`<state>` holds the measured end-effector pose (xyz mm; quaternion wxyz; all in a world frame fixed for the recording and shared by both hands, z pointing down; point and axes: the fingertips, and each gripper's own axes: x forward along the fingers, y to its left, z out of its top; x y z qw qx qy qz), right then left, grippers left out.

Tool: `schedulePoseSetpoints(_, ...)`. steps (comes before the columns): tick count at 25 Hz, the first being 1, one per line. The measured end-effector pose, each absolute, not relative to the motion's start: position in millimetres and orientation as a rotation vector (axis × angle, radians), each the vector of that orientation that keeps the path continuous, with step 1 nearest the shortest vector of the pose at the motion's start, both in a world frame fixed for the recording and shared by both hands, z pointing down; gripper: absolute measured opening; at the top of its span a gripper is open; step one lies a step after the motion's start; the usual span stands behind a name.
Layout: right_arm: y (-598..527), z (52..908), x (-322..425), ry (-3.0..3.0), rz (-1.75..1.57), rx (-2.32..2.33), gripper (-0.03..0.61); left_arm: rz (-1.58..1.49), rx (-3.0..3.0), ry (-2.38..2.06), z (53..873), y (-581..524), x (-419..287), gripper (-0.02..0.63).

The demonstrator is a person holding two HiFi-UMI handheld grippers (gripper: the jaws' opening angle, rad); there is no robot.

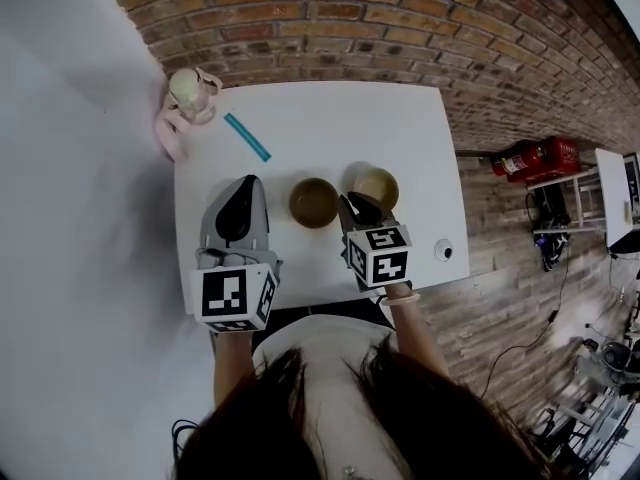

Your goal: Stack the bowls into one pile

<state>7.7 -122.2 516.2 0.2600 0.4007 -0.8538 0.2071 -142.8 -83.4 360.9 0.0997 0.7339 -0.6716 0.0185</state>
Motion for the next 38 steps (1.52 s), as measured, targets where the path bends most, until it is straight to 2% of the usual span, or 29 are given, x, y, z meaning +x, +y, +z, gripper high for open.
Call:
schedulePoseSetpoints(14,-127,575,8,-2.181,0.699,0.970,0.094,0.059,2.122,-2.034,362,-98,-150,0.000)
schedulePoseSetpoints(38,-132,624,5,-2.068,0.833,0.889,0.097,0.115,2.080,-2.024,378,-123,-155,0.000)
